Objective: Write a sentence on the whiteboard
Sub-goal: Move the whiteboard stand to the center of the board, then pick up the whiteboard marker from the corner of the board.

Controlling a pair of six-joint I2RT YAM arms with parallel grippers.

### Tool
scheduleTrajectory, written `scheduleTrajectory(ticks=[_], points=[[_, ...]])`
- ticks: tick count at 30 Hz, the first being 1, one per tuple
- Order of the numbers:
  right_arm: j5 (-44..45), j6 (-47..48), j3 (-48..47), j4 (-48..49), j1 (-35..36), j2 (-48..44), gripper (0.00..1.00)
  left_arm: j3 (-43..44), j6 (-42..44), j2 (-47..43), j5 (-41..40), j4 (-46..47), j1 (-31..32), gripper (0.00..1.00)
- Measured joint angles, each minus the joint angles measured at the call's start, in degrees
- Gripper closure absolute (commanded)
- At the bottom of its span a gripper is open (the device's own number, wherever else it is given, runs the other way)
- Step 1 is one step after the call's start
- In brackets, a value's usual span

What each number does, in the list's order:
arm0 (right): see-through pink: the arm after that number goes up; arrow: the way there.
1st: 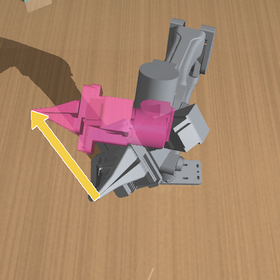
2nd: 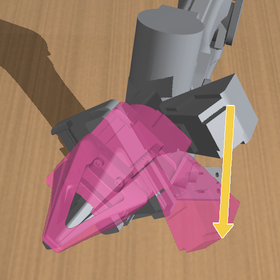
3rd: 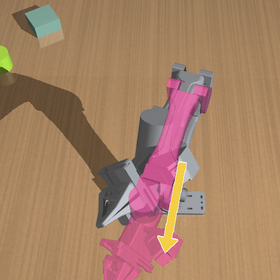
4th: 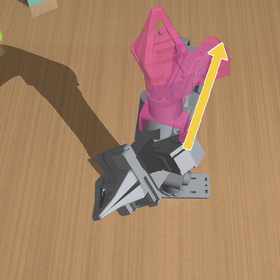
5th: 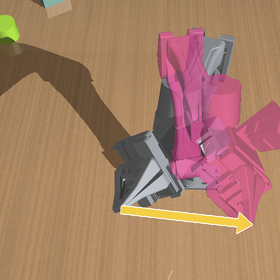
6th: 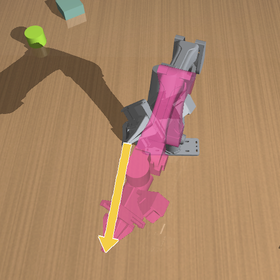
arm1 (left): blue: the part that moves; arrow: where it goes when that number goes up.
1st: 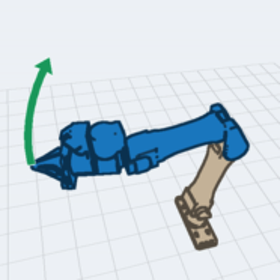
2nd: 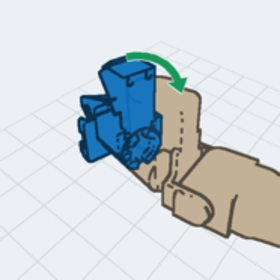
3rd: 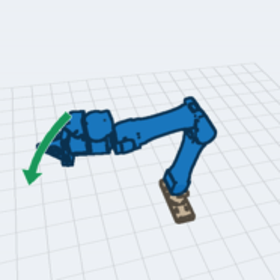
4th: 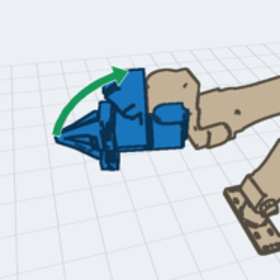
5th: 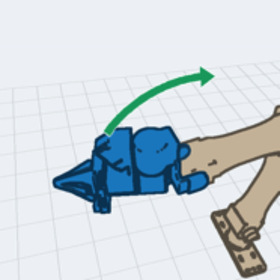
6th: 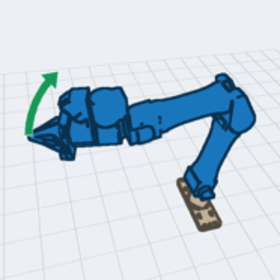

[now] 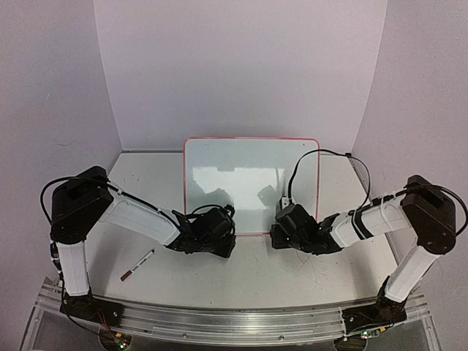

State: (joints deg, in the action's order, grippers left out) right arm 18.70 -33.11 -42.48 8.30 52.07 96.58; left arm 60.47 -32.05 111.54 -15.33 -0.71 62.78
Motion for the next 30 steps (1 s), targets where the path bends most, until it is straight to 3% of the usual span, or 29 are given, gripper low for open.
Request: scheduleTrajectory(ticks=[4,7,14,20,23,27,30], points=[[-1.2,1.5,0.0,-1.7,0.0,-2.0,0.28,-4.8,-0.6,-4.3,2.5,0.6,0.1,0.23],[-2.7,2.9,0.4,-3.4,0.1,-6.1,0.24,-8.9,-1.1,-10.1,4.6,-0.3,0.1,0.17],[-6.4,5.7,2.2,-5.2,0.4,-16.2,0.2,-12.0,-3.3,-26.6,4.8,-8.1,-0.9,0.15],[-7.4,8.4,3.3,-4.9,0.4,-19.4,0.21,-15.7,-9.1,-36.8,1.6,-22.5,-10.5,0.14],[-7.7,9.5,3.2,-4.9,0.4,-19.3,0.22,-17.7,-12.0,-38.2,1.0,-29.9,-14.4,0.14],[-8.2,10.2,3.1,-4.8,0.4,-18.4,0.23,-19.4,-14.5,-36.5,1.2,-36.4,-14.8,0.11],[-8.9,10.2,3.1,-4.8,0.4,-18.1,0.23,-19.4,-15.7,-34.6,1.0,-38.1,-15.4,0.16]])
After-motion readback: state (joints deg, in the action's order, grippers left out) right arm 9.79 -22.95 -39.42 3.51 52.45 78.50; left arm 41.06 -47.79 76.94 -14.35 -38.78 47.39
